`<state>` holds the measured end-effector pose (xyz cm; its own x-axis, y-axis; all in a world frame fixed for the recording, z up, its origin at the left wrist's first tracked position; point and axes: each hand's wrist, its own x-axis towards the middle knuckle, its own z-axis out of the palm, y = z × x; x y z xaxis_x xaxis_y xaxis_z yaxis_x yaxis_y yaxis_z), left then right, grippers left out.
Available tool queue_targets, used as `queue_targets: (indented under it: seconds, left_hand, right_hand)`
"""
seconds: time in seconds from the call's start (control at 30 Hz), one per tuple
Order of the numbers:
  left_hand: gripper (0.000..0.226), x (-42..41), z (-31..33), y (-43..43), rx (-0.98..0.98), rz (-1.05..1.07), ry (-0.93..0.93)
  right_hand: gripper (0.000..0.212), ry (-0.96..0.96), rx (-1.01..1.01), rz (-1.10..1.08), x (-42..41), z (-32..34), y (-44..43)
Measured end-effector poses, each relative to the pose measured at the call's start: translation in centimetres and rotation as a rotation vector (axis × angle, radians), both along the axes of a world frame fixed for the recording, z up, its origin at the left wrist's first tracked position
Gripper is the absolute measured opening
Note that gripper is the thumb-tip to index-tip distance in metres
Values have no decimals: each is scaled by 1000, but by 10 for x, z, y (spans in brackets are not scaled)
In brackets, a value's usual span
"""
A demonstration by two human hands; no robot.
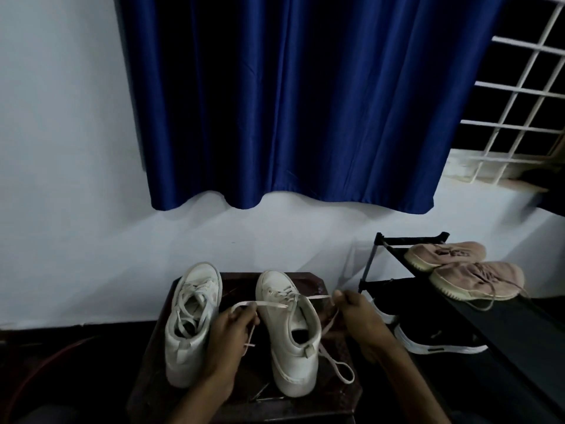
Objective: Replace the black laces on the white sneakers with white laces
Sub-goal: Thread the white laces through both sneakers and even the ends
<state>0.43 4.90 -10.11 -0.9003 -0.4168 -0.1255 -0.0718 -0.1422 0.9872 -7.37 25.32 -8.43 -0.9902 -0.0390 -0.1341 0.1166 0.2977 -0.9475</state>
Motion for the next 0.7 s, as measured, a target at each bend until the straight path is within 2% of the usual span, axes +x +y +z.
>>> queue_targets:
  seconds: [0.1,0.17,0.23,0.37,0.5,0.63,0.7]
  left_hand:
    - [33,-1,17,-10,44,108,9]
    - [34,-1,32,-12,43,130,28]
    - [33,-2,51,-12,-5,89,67]
    - [28,-9,98,-16,-197,-77,128]
    - [33,-14,147,-12,-359,-213,135]
    - [37,-20,191,-11,-336,-228,127]
    - [36,-22,212,-11,-460,-233,162]
  right_hand:
    - [37,59,45,-4,-3,7,3]
    - [24,69,0,-13,2,29,-1]
    - [15,41,-36,17,5,56,-4]
    - [17,52,-88,137,5,128,-7]
    - [11,124,-249,250,12,196,-17]
    - [18,168,-422,356,17,243,-30]
    - [23,189,-455,402,15,262,-37]
